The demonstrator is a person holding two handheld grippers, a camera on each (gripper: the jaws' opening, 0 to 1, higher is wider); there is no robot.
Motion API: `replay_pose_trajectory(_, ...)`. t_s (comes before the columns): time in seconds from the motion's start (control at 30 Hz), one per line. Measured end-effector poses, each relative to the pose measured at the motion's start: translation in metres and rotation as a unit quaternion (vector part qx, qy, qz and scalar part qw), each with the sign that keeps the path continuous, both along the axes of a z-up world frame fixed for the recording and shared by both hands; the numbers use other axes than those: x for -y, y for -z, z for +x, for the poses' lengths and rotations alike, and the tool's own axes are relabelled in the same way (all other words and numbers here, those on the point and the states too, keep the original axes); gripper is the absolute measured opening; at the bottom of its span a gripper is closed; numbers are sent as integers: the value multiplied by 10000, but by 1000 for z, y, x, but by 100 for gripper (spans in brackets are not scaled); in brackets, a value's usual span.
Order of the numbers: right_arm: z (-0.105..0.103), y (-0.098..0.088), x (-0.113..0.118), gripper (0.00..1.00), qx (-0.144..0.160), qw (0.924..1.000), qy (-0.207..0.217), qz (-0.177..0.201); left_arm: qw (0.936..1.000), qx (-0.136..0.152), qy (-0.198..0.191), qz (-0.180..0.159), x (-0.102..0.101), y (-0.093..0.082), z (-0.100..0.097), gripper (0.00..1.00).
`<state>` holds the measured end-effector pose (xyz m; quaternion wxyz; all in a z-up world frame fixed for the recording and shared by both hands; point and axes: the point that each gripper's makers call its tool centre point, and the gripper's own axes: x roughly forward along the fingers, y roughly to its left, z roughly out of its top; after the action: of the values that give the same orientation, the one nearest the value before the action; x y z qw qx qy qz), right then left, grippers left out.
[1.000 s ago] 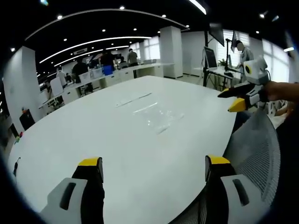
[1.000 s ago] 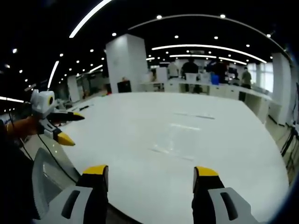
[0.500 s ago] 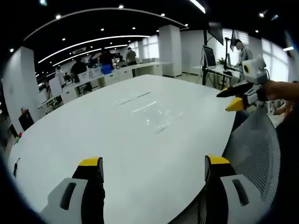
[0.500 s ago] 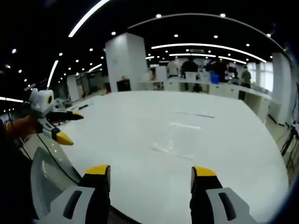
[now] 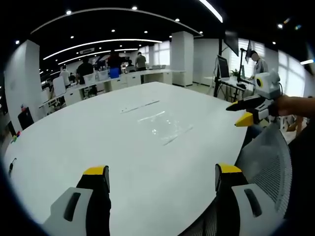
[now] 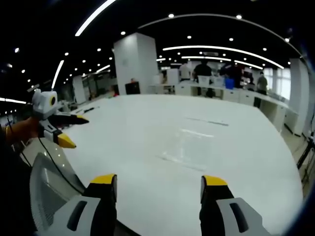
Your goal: Open the resealable bag by pulling the two sides of the seal apart until the entire bag opening is separated and visibly accessible.
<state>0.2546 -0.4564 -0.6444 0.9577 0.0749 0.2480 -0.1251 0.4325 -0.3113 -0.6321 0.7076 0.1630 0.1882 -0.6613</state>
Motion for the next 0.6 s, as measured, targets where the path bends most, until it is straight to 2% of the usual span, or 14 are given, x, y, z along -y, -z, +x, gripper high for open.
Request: replay_pose_trajectory(0.6, 43, 5, 10, 62, -191, 9971, -622, -389, 9999, 6, 14, 128, -2, 5, 1, 86)
